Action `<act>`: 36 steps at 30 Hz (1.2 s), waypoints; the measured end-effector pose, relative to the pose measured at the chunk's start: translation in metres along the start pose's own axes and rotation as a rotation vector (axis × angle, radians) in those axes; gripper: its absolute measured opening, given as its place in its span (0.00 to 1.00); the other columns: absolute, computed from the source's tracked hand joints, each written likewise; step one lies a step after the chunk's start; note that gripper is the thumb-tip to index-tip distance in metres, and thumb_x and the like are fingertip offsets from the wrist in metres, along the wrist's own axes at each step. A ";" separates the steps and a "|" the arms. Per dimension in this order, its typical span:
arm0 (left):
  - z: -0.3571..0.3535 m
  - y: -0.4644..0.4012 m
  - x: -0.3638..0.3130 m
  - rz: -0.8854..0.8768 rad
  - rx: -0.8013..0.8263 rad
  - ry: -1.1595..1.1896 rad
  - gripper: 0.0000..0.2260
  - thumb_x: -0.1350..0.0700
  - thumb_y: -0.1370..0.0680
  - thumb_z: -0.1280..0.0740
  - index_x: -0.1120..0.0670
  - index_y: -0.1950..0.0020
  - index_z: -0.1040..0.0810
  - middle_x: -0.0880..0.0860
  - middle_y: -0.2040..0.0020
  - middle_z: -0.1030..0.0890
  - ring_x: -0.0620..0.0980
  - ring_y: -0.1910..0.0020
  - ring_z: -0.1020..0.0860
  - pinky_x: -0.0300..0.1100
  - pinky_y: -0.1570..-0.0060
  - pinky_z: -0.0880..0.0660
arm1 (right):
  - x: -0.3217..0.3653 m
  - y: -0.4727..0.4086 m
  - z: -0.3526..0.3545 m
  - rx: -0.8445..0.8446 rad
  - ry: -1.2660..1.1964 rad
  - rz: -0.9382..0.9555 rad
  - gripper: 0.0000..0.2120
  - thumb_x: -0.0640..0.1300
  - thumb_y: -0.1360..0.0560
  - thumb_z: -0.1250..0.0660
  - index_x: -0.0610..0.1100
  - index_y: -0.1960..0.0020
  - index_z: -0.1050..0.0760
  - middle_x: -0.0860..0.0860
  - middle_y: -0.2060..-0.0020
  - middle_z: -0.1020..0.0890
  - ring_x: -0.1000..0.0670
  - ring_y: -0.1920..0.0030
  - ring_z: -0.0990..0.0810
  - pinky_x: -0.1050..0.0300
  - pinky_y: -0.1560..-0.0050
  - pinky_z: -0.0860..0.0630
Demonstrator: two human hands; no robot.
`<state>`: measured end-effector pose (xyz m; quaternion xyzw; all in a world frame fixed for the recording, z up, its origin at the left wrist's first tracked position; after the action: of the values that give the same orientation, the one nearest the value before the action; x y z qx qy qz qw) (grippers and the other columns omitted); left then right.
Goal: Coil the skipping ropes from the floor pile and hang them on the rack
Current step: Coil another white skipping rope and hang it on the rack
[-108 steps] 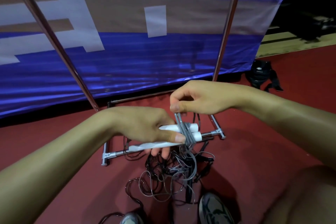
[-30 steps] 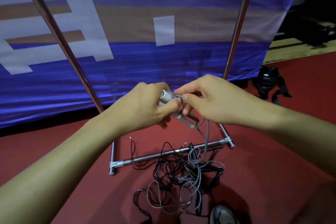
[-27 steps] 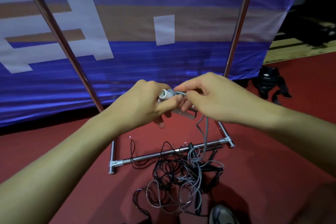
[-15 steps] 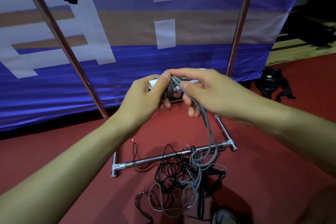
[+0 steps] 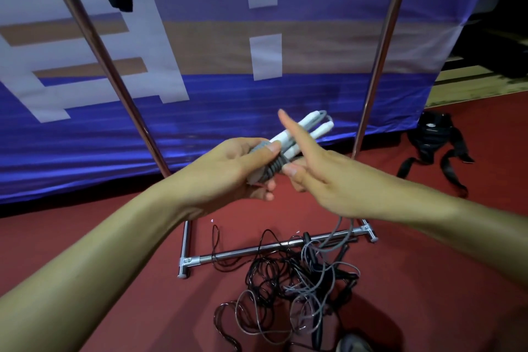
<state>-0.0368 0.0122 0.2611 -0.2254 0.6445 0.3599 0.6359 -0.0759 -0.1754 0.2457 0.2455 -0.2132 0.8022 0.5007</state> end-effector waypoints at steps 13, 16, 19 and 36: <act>0.021 -0.001 -0.019 -0.205 -0.300 0.183 0.10 0.54 0.13 0.42 0.59 0.47 0.28 0.54 0.63 0.33 0.43 0.75 0.36 0.32 0.80 0.43 | -0.020 0.001 -0.004 0.043 -0.574 -0.014 0.14 0.52 0.15 0.45 0.47 0.41 0.24 0.54 0.69 0.31 0.57 0.72 0.36 0.63 0.68 0.34; 0.023 0.009 -0.017 -0.155 -0.160 0.092 0.11 0.55 0.14 0.44 0.61 0.45 0.27 0.49 0.70 0.29 0.41 0.77 0.37 0.32 0.82 0.45 | -0.036 0.003 -0.003 0.251 -0.753 -0.151 0.20 0.59 0.19 0.41 0.47 0.58 0.20 0.55 0.72 0.37 0.56 0.72 0.41 0.64 0.69 0.40; 0.014 0.019 -0.015 -0.102 0.057 -0.099 0.13 0.54 0.14 0.45 0.60 0.53 0.29 0.50 0.71 0.24 0.40 0.78 0.35 0.32 0.81 0.45 | -0.052 0.000 -0.002 0.269 -0.706 -0.253 0.17 0.55 0.22 0.36 0.43 0.61 0.22 0.53 0.75 0.38 0.56 0.73 0.41 0.64 0.71 0.41; 0.002 0.010 0.004 0.127 0.286 -0.490 0.15 0.51 0.16 0.38 0.64 0.44 0.25 0.43 0.71 0.27 0.43 0.74 0.34 0.36 0.74 0.33 | 0.019 -0.019 0.051 -0.014 0.335 0.106 0.15 0.57 0.19 0.34 0.51 0.57 0.17 0.54 0.71 0.20 0.53 0.66 0.23 0.60 0.64 0.30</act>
<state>-0.0435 0.0208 0.2589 0.0012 0.5286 0.3484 0.7741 -0.0566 -0.1845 0.2994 0.0931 -0.1451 0.8557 0.4879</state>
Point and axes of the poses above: each hand's wrist, its own y-axis away from the middle knuckle, its own z-axis out of the back of the hand, x = y × z, the point moved 1 cm from there along -y, towards the middle knuckle
